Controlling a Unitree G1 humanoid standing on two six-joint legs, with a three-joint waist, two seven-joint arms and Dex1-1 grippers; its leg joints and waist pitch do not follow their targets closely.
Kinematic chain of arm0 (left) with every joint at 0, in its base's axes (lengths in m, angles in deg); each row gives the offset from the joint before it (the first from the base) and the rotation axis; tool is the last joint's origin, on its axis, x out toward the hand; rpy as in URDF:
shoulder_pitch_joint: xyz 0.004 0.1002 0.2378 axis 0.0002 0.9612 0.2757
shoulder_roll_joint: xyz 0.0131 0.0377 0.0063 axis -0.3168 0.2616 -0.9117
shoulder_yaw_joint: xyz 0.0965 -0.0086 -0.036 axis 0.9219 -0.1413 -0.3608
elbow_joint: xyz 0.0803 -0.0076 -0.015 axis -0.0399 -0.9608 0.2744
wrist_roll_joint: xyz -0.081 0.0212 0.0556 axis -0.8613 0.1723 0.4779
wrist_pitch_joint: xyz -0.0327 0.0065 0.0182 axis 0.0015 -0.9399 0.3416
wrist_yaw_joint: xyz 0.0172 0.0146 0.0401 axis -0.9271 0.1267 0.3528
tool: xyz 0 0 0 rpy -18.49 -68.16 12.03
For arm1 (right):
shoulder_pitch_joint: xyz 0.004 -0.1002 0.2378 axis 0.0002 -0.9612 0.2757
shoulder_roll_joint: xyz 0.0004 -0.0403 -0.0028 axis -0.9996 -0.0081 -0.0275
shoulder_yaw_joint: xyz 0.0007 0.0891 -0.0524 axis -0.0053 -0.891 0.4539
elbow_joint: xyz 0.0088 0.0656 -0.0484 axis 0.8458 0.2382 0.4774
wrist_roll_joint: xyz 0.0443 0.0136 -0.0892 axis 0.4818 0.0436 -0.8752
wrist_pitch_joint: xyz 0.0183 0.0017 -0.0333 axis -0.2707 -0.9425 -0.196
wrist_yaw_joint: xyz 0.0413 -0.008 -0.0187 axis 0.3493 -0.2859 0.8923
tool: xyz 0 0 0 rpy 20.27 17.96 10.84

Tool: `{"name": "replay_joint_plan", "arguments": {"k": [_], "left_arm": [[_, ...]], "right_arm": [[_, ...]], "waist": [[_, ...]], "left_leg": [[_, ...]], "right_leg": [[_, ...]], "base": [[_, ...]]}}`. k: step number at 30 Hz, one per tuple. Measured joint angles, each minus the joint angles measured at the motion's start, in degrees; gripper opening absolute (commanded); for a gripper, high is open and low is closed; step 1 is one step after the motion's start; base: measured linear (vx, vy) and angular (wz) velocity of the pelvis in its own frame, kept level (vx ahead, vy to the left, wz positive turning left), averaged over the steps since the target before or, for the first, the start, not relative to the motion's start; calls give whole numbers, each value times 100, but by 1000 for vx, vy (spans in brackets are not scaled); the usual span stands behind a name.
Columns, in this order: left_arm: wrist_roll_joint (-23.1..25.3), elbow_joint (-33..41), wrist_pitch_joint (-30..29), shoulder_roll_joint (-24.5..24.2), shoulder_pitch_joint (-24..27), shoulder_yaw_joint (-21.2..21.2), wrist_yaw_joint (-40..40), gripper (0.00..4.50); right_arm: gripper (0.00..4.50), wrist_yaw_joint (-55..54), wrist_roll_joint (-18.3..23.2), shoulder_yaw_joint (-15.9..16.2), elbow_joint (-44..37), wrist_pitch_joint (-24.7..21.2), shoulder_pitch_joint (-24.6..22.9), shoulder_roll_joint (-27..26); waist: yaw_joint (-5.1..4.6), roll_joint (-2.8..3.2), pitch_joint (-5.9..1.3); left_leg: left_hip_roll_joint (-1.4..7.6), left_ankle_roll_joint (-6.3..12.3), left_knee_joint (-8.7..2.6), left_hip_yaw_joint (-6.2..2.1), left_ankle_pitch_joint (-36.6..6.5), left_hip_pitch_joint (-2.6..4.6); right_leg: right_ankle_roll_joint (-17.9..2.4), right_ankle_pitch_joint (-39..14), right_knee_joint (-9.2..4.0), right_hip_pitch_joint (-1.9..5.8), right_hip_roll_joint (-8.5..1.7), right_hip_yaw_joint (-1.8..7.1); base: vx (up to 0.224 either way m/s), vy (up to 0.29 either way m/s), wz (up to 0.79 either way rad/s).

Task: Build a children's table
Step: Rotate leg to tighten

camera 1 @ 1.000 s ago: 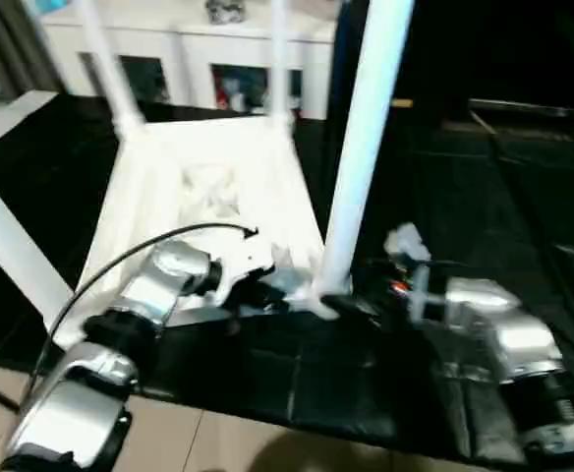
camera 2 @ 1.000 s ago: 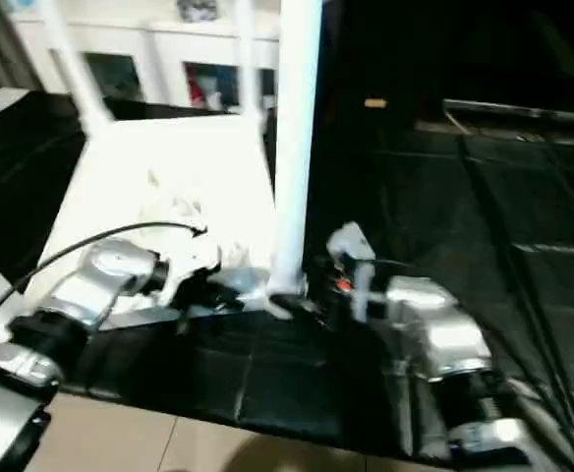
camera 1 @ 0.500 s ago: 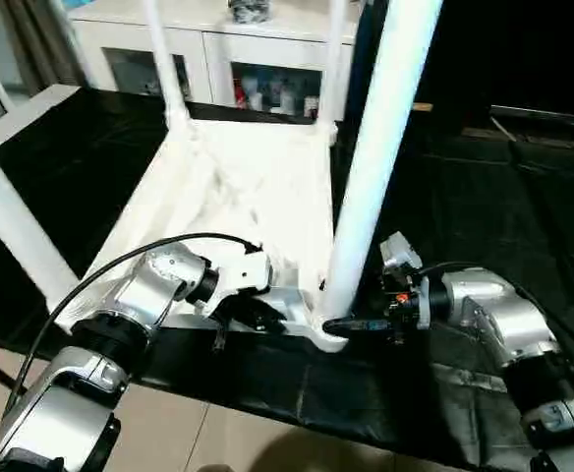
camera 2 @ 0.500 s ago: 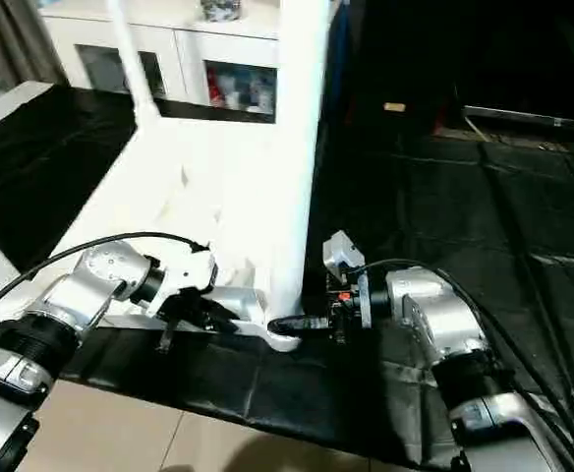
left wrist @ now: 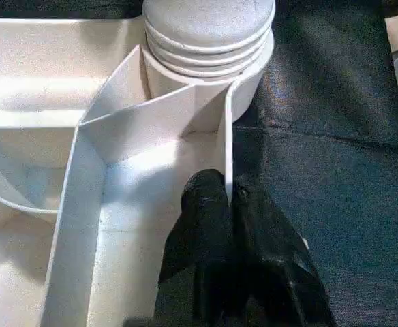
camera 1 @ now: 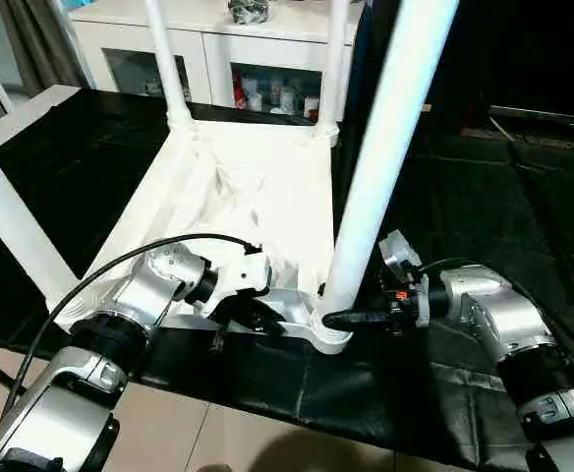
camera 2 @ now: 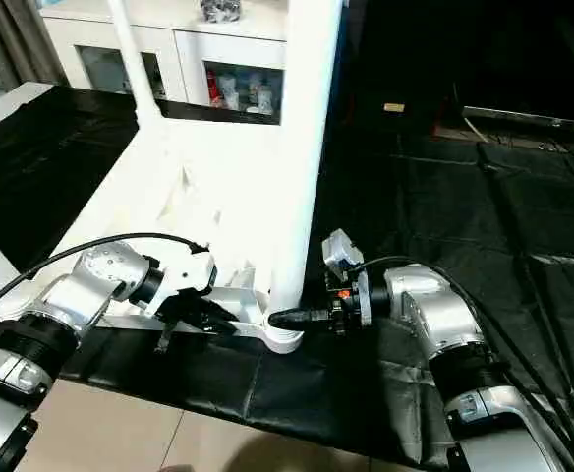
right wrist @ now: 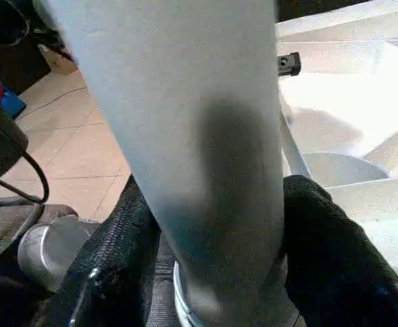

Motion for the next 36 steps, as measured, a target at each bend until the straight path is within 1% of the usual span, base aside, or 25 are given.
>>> {"name": "replay_joint_plan", "arguments": {"k": [1, 9, 14, 17, 19, 21, 24, 26, 27, 28, 29, 31, 34, 36], "left_arm": [[0, -1, 2, 0, 0, -1, 2, 0], [38, -46, 56, 21, -1, -2, 63, 0], [47, -82, -25, 122, -13, -17, 154, 0], [36, -143, -212, 205, -27, -83, 264, 0], [50, -219, -384, 258, -46, -153, 458, 0], [81, -356, -554, 311, -108, -235, 763, 0], [127, -501, -889, 470, -192, -362, 1285, 0], [142, -543, -1125, 597, -239, -456, 1640, 0], [154, -562, -1178, 637, -260, -474, 1726, 0], [172, -596, -1330, 738, -296, -546, 1981, 0], [178, -625, -1398, 781, -327, -575, 2105, 0], [179, -652, -1545, 866, -372, -642, 2369, 0], [200, -714, -1789, 1112, -445, -801, 2945, 0], [206, -713, -1838, 1226, -451, -873, 3182, 0]], "right_arm": [[219, 0, -7, 0, 0, 26, 0, -1], [211, -1, -35, -8, -2, 67, -7, 2], [211, -90, -26, -105, -163, 6, -180, -53], [210, -402, -3, -204, -299, -11, -337, -151], [209, -763, -26, -297, -308, 11, -389, -267], [208, -1321, -141, -395, -258, 82, -383, -458], [204, -2310, -323, -590, -121, 128, -331, -803], [202, -2960, -443, -715, -71, 75, -252, -1037], [202, -3137, -479, -755, -57, 56, -231, -1100], [202, -3589, -577, -813, -8, -1, -141, -1251], [201, -3822, -634, -822, 9, -21, -98, -1325], [201, -4324, -725, -850, 84, -62, 19, -1499], [200, -5192, -911, -1007, 233, -119, 217, -1826], [200, -5561, -1018, -1027, 268, -127, 300, -1924]], "waist": [[0, 0, 0], [9, 1, 0], [51, 7, -4], [37, 16, -10], [-11, 22, -14], [-52, 22, -13], [-224, 19, -11], [-343, 14, -8], [-363, 14, -7], [-415, 15, -7], [-448, 15, -7], [-520, 16, -7], [-568, 16, -7], [-586, 15, -7]], "left_leg": [[0, 0, 2, 0, 0, 0], [0, 0, 7, 0, 0, 1], [-1, 1, 7, 4, 1, 0], [-2, 0, 8, 5, 1, 12], [-4, -2, 7, 6, 2, 26], [-11, -11, 4, 7, 7, 49], [-19, -15, -2, 2, 9, 83], [-26, -15, -2, -12, 9, 90], [-26, -15, -2, -14, 9, 91], [-35, -15, -3, -34, 9, 91], [-37, -15, -5, -46, 9, 90], [-42, -15, -25, -51, 9, 89], [-47, -15, -25, -48, 9, 86], [-52, -15, -29, -48, 9, 87]], "right_leg": [[0, 0, 2, 0, 0, 0], [0, 0, 7, 0, -1, 0], [1, 0, 11, 3, -6, 7], [0, 0, 15, 13, -6, 13], [0, 2, 18, 23, -6, 16], [23, -9, 18, 34, -2, 13], [27, -11, 9, 40, -1, 5], [27, -11, -3, 38, -1, -9], [27, -11, -6, 35, -1, -11], [27, -11, -18, 31, 0, -22], [27, -11, -29, 31, 2, -29], [25, -10, -57, 31, 3, -33], [11, 26, -74, 29, 3, -23], [13, 33, -73, 28, 3, -16]], "base": [[0, 0, 0], [0, 0, 0], [0, 0, 0], [0, 0, 0], [0, 0, 0], [0, 0, 0], [0, 0, 0], [0, 0, 0], [0, 0, 0], [0, 0, 0], [0, 0, 0], [0, 0, 0], [0, 0, 0], [0, 0, 0]]}}
